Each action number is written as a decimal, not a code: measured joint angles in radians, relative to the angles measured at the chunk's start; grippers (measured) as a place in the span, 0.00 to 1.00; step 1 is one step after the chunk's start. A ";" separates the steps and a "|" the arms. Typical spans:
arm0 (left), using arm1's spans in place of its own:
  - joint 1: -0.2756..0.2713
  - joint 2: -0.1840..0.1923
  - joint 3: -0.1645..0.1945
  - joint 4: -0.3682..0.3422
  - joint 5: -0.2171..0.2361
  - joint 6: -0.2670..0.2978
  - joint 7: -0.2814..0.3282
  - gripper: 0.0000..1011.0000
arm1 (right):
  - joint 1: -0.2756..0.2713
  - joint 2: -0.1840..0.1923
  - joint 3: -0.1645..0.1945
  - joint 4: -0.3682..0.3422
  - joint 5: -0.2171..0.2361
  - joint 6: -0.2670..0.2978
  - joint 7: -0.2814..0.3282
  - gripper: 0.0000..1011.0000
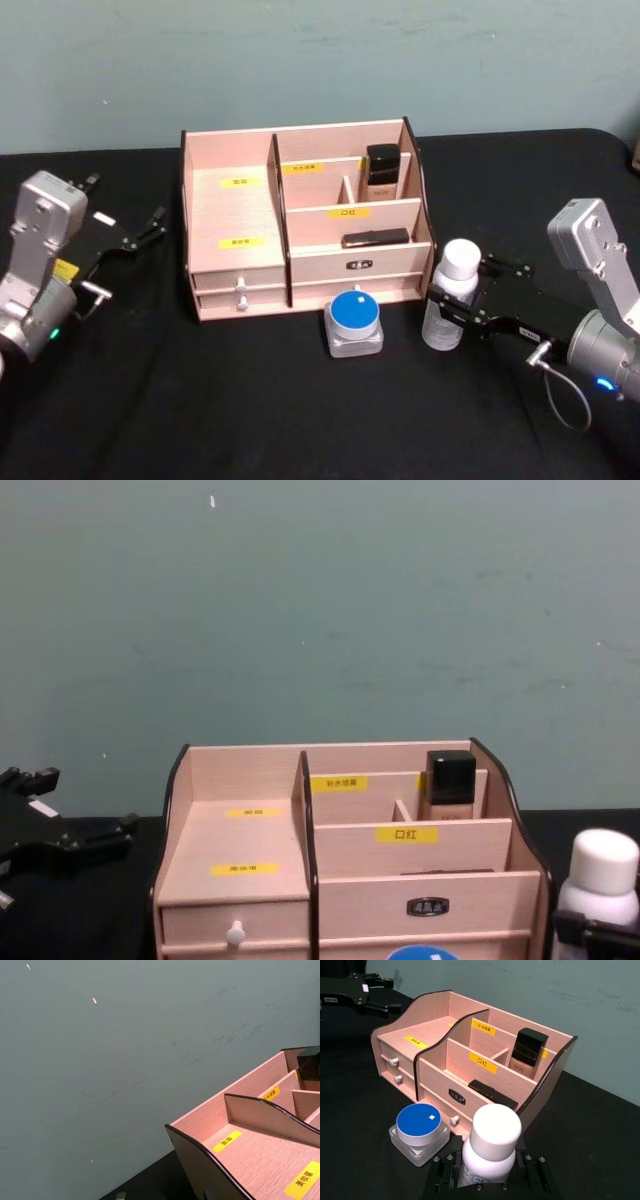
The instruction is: Pick up the facial cleanser and watermelon frost from the table and place them into the tiered storage box.
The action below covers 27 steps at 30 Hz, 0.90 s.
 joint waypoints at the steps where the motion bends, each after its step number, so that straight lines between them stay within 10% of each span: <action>1: 0.000 0.000 0.000 0.000 0.000 0.000 0.000 1.00 | 0.000 0.000 0.000 0.000 0.000 0.000 0.000 0.61; 27: 0.000 0.000 0.000 0.000 0.000 0.000 0.000 1.00 | -0.016 0.013 0.031 -0.049 0.001 0.018 0.013 0.61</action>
